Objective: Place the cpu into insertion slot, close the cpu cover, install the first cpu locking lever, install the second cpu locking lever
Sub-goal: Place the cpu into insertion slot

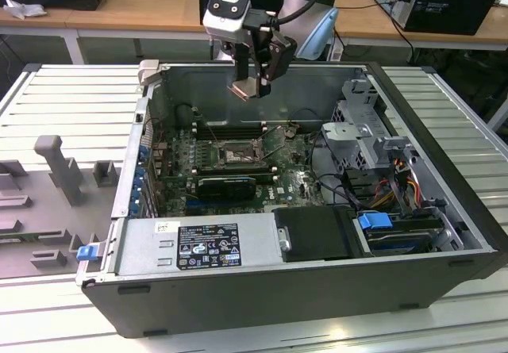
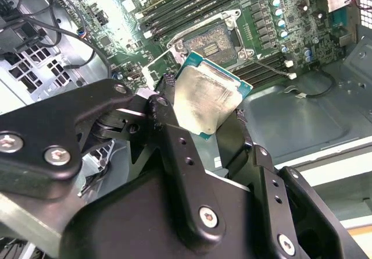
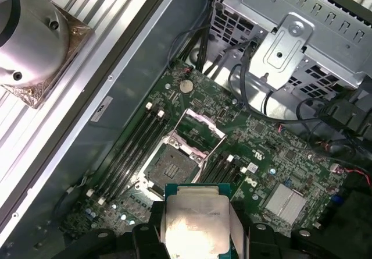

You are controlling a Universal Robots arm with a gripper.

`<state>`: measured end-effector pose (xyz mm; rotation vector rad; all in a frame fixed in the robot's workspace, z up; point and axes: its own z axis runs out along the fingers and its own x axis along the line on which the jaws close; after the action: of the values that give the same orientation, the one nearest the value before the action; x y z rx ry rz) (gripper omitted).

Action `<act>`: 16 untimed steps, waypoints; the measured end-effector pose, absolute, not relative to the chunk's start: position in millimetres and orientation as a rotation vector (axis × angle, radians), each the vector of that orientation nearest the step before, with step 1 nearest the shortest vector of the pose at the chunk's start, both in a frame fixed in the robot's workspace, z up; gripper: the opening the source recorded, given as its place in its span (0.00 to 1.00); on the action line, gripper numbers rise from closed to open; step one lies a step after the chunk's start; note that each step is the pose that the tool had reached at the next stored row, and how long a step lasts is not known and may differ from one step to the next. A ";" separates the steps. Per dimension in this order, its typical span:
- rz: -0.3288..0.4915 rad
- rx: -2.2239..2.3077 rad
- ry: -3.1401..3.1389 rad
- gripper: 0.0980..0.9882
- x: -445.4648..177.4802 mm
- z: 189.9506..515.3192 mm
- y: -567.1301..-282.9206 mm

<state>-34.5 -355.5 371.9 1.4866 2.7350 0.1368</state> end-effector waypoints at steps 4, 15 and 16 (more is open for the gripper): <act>0.136 1.521 2.714 0.48 -34.5 371.9 -355.5; 0.135 1.573 2.683 0.48 -34.5 371.9 -355.5; 0.135 1.576 2.681 0.48 -34.5 371.9 -355.5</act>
<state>-34.5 -355.5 371.9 1.5764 2.6809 0.1353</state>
